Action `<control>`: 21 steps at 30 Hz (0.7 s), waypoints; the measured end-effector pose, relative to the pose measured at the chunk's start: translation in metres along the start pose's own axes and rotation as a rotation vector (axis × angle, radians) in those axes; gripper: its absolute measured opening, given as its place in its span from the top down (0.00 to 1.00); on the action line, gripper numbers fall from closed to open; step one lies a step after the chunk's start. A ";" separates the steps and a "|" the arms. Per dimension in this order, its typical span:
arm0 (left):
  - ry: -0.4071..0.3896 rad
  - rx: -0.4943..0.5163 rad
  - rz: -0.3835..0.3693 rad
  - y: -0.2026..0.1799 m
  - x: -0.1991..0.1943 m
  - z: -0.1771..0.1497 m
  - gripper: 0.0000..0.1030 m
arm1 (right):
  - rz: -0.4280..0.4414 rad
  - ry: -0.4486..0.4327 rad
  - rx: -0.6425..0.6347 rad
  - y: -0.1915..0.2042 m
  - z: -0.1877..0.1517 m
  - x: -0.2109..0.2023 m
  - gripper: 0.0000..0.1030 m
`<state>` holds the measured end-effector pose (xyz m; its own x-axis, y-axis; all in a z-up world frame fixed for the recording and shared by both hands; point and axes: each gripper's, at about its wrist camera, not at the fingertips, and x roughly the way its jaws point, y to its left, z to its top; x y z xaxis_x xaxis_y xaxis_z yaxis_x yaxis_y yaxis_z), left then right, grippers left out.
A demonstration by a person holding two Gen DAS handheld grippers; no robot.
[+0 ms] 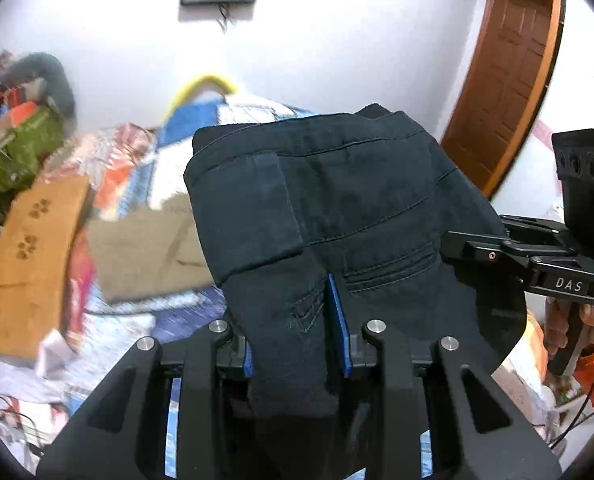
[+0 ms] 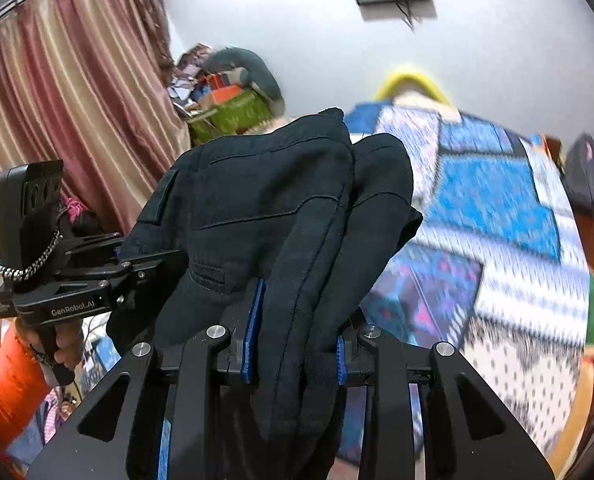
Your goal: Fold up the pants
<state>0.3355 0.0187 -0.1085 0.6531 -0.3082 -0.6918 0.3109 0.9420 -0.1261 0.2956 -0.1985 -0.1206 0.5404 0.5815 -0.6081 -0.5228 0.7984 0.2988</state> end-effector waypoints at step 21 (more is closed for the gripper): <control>0.016 -0.040 0.119 0.153 0.110 0.056 0.70 | 0.017 0.005 -0.020 0.036 0.083 0.162 0.74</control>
<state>0.4937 0.1220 -0.1640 0.6727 -0.1920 -0.7146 0.2041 0.9764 -0.0703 0.4186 -0.0628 -0.1476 0.5283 0.5944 -0.6063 -0.5449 0.7850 0.2947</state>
